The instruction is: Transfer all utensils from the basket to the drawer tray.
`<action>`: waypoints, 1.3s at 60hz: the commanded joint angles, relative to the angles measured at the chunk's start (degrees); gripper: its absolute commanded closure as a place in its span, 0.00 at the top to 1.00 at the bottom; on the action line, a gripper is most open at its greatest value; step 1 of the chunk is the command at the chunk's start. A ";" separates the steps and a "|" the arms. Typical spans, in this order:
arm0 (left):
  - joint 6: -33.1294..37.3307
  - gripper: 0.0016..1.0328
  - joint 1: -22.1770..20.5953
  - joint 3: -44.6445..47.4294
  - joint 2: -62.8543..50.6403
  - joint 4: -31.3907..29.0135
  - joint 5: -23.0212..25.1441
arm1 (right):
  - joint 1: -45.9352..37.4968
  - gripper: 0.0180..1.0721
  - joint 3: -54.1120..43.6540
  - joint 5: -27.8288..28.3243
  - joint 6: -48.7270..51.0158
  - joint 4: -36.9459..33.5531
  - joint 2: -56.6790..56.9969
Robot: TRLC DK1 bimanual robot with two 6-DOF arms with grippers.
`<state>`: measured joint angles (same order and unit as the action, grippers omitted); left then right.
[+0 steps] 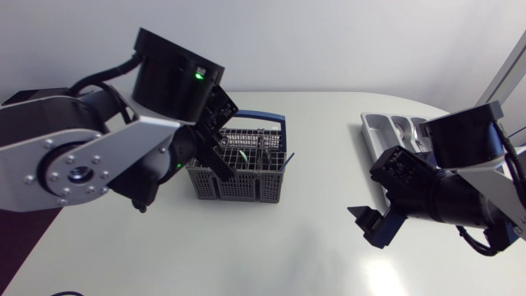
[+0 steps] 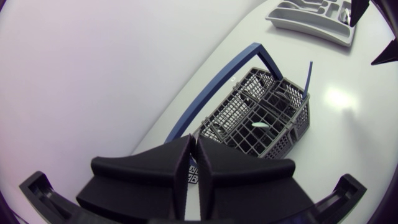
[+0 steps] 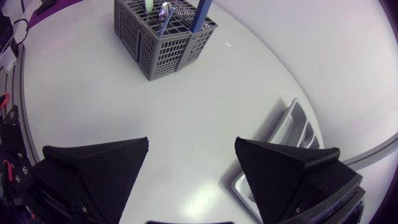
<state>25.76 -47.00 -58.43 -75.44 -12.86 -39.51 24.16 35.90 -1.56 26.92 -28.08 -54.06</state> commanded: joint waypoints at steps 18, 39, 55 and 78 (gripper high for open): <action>-5.54 0.06 -2.30 -2.74 6.97 -6.21 3.21 | 6.25 0.93 3.12 0.95 -6.53 1.18 3.09; -21.80 0.06 4.46 -12.32 2.31 -19.04 31.77 | 13.19 0.86 8.05 4.64 -10.74 1.97 1.07; -25.58 0.06 7.01 -15.75 -2.52 -21.59 44.60 | 14.68 0.81 13.06 8.86 -12.85 2.94 -4.03; -27.96 0.05 9.03 -19.88 -7.62 -25.19 56.12 | 16.88 0.57 17.36 9.12 -12.59 5.66 -12.82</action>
<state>-0.47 -38.48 -75.99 -81.80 -37.26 15.27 40.40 51.46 7.51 15.38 -23.35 -65.06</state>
